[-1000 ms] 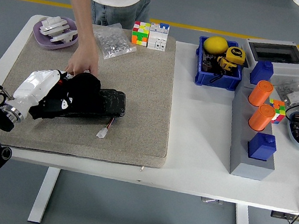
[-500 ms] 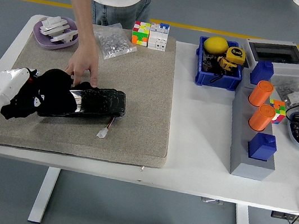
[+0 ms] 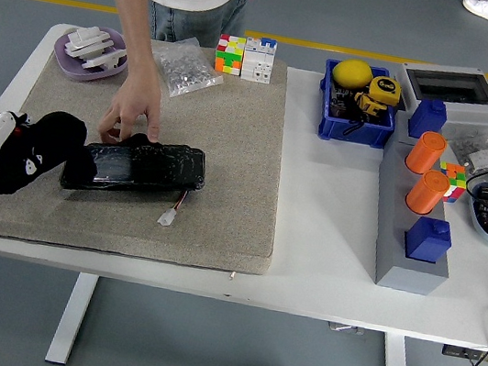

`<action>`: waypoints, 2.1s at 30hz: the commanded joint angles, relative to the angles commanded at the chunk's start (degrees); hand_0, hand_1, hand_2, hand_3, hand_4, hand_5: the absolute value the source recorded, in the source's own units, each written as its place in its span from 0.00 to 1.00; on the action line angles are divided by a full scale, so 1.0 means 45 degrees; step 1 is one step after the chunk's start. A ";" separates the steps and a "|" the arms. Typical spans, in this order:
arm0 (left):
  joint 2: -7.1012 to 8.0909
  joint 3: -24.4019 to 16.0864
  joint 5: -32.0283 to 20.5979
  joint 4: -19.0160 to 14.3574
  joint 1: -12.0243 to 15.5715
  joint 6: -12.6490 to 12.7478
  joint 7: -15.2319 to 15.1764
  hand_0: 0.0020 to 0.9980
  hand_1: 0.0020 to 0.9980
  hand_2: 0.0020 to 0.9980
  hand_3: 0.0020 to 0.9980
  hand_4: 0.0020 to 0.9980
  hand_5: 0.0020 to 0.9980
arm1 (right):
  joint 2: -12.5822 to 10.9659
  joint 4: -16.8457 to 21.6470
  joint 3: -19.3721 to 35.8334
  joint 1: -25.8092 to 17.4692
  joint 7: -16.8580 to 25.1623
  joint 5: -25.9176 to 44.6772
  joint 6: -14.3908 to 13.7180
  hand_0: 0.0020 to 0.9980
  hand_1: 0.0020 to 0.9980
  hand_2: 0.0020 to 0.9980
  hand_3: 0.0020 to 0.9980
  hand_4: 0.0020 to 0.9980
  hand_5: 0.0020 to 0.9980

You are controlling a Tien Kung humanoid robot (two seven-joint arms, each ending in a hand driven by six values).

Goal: Pick the rag up,wipe the panel,place it on the desk

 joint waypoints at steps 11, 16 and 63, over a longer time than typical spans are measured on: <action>-0.0225 -0.0096 -0.0597 0.1418 -0.0895 0.0447 -0.0703 0.30 0.37 0.55 0.50 0.46 0.00 | 0.0004 0.0000 0.0039 0.0043 -0.0014 -0.0084 -0.0020 0.80 0.68 0.68 0.60 0.99 0.46; -0.0477 -0.0028 -0.0838 0.2373 -0.1461 0.0406 -0.0930 0.39 0.51 0.56 0.53 0.42 0.00 | 0.0003 0.0000 0.0136 0.0059 -0.0022 -0.0211 -0.0027 0.80 0.68 0.68 0.60 0.99 0.46; -0.0745 -0.2148 -0.2049 -0.0704 0.0653 -0.0400 -0.1275 0.82 0.80 0.77 0.80 1.00 0.63 | 0.0353 0.0000 0.0234 -0.0214 -0.0115 -0.0627 0.0021 0.80 0.68 0.68 0.60 0.99 0.46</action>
